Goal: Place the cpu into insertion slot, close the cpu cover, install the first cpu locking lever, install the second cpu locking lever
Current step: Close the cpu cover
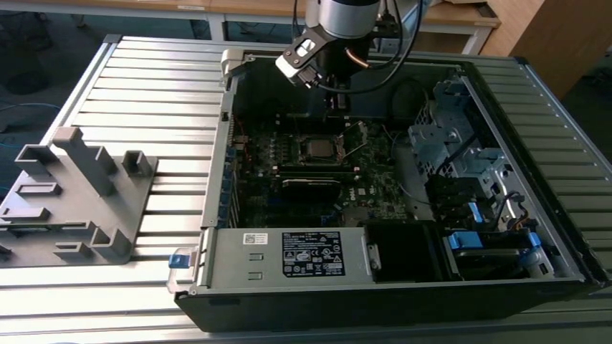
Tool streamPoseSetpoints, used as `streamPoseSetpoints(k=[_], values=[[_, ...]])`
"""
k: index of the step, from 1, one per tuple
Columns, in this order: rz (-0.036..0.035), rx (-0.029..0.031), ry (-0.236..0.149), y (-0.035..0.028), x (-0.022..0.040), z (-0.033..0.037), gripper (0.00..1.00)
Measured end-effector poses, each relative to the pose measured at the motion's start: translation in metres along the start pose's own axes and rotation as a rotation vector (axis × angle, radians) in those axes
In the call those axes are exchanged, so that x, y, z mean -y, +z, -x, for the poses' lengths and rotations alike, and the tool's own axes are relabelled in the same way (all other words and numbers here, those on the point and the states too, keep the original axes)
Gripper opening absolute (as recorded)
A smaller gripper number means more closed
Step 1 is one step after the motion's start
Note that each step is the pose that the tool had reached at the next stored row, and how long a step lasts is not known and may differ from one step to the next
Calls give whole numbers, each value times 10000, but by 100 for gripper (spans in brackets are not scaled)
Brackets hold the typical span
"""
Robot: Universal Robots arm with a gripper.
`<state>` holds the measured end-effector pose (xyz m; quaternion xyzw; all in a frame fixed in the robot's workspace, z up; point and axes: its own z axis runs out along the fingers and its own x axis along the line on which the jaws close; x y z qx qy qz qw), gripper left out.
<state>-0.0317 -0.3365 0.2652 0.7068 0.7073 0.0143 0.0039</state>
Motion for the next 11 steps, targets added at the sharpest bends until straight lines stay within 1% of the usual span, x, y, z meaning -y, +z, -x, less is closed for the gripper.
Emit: streamPoseSetpoints(k=[4,11], values=[[0,-1,0,2,-47,0,11],[1,-2,0,6,-168,0,11]])
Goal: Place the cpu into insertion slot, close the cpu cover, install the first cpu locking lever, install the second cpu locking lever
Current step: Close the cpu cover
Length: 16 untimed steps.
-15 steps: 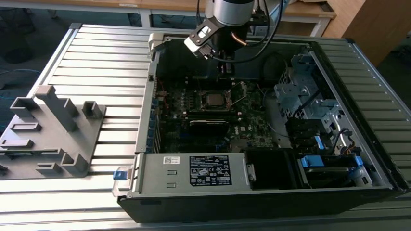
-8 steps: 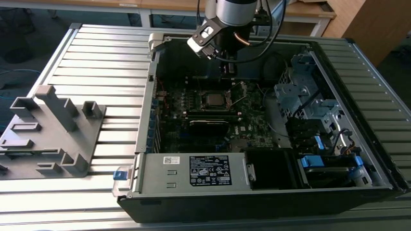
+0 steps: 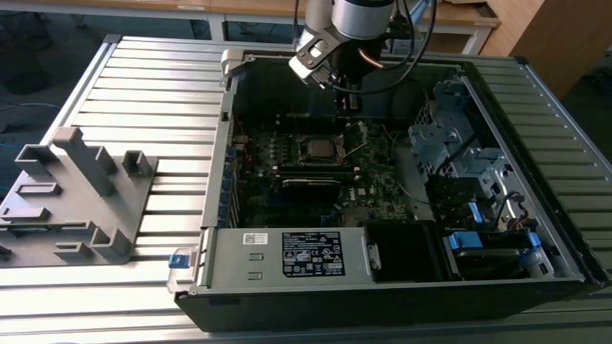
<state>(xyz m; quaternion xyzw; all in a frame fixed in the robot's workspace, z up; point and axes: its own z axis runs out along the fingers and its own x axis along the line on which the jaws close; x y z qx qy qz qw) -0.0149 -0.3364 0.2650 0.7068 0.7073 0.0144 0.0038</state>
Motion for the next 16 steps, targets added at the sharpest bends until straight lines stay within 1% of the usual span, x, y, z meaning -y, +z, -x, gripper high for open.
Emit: streamPoseSetpoints(k=[6,11,16], values=[[0,1,0,4,-113,0,11],[-1,2,0,6,-189,0,11],[0,1,1,7,-196,0,11]])
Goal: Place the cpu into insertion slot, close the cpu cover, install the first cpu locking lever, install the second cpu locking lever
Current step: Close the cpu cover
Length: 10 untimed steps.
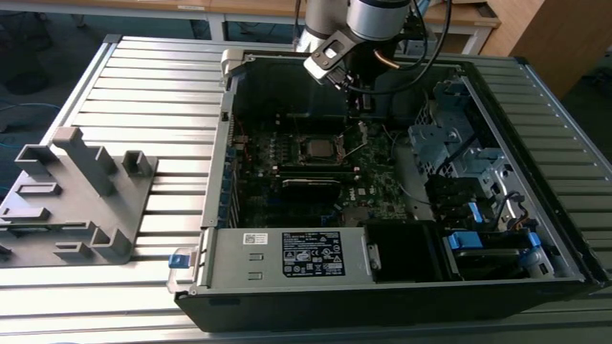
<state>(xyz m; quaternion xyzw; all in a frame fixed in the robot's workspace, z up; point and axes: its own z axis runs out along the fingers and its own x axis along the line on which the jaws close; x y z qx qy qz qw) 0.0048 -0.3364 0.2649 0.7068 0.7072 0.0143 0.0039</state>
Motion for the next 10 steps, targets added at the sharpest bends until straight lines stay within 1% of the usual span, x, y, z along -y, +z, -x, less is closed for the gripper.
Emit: streamPoseSetpoints(k=[4,10], values=[[0,0,-3,0,-8,0,11],[0,0,-1,2,-69,0,11]])
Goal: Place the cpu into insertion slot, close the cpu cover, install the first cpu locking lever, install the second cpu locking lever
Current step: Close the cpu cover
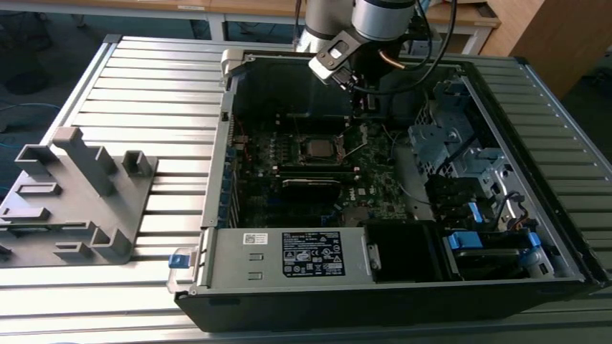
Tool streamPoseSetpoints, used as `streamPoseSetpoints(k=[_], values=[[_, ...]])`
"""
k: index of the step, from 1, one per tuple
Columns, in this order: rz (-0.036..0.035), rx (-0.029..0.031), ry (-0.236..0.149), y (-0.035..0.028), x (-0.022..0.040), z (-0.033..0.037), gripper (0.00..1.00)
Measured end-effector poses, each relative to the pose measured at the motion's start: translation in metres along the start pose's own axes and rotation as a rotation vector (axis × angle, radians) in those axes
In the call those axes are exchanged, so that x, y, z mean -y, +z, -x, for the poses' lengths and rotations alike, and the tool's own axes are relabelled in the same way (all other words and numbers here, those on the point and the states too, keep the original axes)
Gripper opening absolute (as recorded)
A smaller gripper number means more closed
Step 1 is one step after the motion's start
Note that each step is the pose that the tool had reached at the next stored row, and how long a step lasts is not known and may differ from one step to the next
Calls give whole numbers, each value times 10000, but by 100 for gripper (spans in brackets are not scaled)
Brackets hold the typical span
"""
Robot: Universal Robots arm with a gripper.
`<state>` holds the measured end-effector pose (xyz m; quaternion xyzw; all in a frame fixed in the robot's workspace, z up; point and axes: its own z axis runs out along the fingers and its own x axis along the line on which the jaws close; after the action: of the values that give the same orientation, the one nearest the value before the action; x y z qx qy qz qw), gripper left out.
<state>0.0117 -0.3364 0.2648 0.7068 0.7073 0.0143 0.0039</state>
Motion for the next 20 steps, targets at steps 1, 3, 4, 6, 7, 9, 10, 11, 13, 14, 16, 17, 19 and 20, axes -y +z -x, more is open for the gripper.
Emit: streamPoseSetpoints(k=[1,3,4,6,7,9,10,11,13,14,16,17,19,20], values=[[0,0,0,0,-5,0,11],[0,0,1,0,-6,0,11],[0,0,1,0,-6,0,11],[0,0,1,0,-6,0,11],[0,0,1,0,-6,0,11],[0,0,-1,0,-10,0,11],[-1,1,-1,0,-11,0,11],[0,-1,1,1,-19,0,11],[0,-2,0,3,-22,1,11],[-1,-3,1,4,-22,1,11],[-1,-4,-2,6,-29,0,11],[0,-3,0,6,-31,0,11],[0,-4,1,7,-31,0,11],[0,-4,2,7,-31,0,11]])
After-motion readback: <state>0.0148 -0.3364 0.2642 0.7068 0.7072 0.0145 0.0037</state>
